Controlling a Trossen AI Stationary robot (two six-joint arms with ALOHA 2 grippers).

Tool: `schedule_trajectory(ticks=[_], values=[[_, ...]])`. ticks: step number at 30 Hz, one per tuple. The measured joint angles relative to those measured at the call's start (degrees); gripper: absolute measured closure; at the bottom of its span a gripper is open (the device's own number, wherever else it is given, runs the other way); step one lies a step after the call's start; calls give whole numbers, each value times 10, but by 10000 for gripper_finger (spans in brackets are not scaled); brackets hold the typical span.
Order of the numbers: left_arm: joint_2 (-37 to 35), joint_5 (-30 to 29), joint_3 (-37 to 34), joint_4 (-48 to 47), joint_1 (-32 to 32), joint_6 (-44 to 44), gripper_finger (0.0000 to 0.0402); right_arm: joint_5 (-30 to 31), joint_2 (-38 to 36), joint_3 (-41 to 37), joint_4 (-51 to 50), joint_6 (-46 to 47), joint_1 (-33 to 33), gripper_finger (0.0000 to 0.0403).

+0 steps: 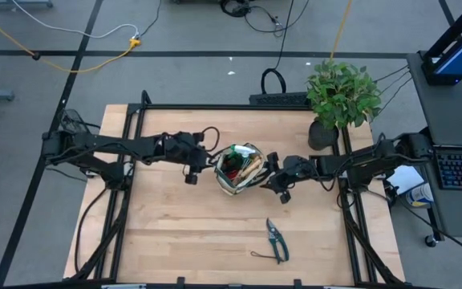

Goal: Pick & Place Garden tools in Gardening bag
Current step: Adjust the green gardening bag

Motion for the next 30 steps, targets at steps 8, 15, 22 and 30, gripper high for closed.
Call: schedule_trajectory(ticks=[8, 15, 22, 30], values=[[23, 0, 0, 3, 1, 22, 268, 0, 32, 0, -6, 28, -1, 239], [34, -5, 0, 7, 1, 38, 275, 56, 44, 0, 8, -26, -1, 256], [34, -6, 0, 1, 1, 61, 374, 57, 44, 0, 7, -44, -5, 355], [34, -32, 0, 3, -4, 77, 390, 57, 38, 0, 3, -28, 4, 392]])
